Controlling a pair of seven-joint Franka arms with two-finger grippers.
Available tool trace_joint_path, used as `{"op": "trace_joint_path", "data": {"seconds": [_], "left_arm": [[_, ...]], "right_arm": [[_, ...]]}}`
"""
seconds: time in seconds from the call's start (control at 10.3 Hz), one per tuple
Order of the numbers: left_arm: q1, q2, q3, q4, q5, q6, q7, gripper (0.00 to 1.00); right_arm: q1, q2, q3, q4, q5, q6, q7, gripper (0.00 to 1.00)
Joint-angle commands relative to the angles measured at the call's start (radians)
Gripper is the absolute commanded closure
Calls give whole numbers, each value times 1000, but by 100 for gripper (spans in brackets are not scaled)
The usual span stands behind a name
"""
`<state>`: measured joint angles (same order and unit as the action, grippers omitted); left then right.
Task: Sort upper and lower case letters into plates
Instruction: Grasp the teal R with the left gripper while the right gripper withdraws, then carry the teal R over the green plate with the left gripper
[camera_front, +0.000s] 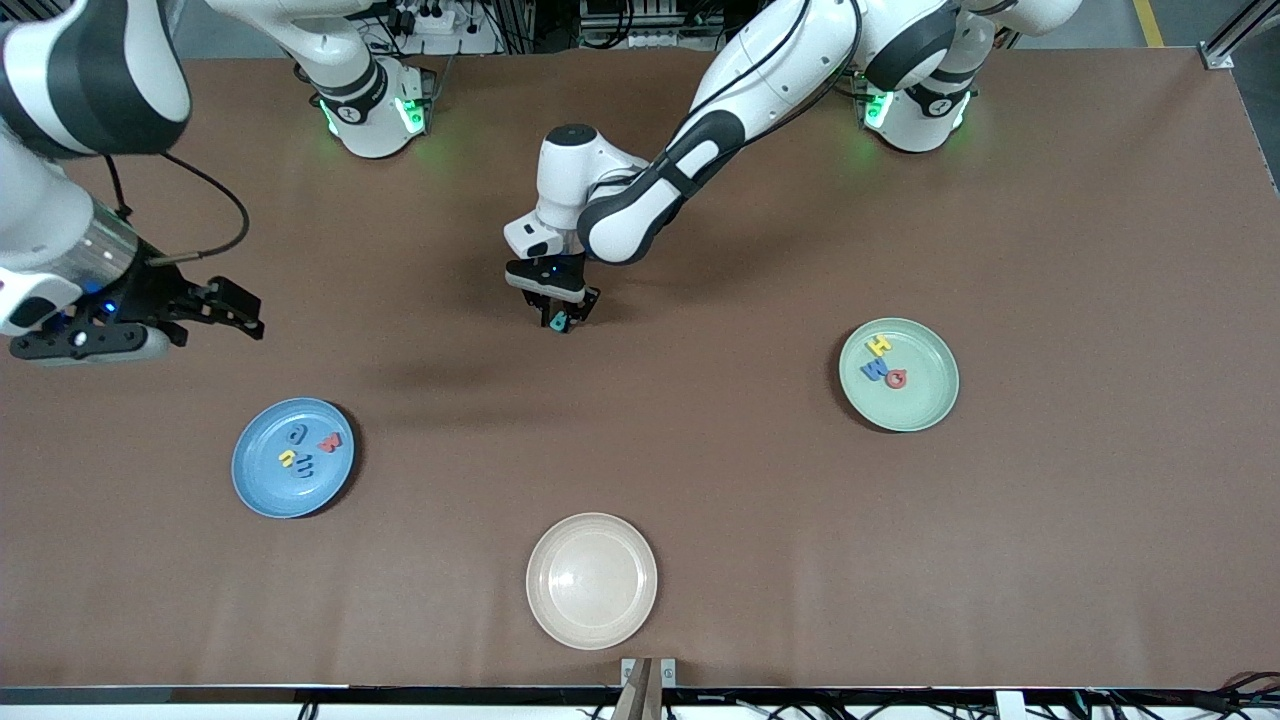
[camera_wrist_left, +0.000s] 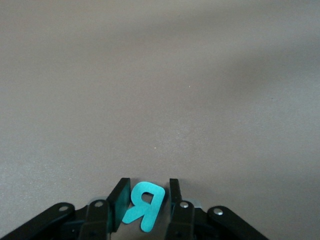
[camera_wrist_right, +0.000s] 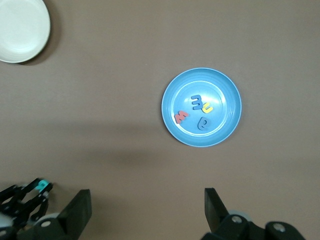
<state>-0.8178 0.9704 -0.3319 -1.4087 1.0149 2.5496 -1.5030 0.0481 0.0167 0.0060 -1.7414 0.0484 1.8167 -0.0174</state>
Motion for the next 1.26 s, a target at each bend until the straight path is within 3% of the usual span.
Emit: {"op": "trace_joint_path", "data": {"seconds": [0.0, 0.29, 0.39, 0.58, 0.87, 1.16], "left_arm": [[-9, 7, 7, 10, 2, 9, -58, 62], [-14, 2, 4, 8, -41, 9, -59, 76], [-14, 2, 4, 8, -41, 9, -57, 76], [-11, 2, 5, 8, -41, 9, -46, 81], [-4, -9, 1, 10, -44, 9, -43, 83], [8, -42, 1, 10, -191, 0, 96, 85]], "right_arm": [[-2, -15, 0, 118, 5, -115, -18, 0], [-1, -24, 12, 196, 5, -163, -16, 0], [-1, -20, 12, 213, -1, -166, -16, 0], [4, -12, 26, 227, -100, -168, -18, 0], [10, 18, 26, 287, -113, -235, -18, 0], [4, 51, 26, 309, -110, -235, -18, 0]]}}
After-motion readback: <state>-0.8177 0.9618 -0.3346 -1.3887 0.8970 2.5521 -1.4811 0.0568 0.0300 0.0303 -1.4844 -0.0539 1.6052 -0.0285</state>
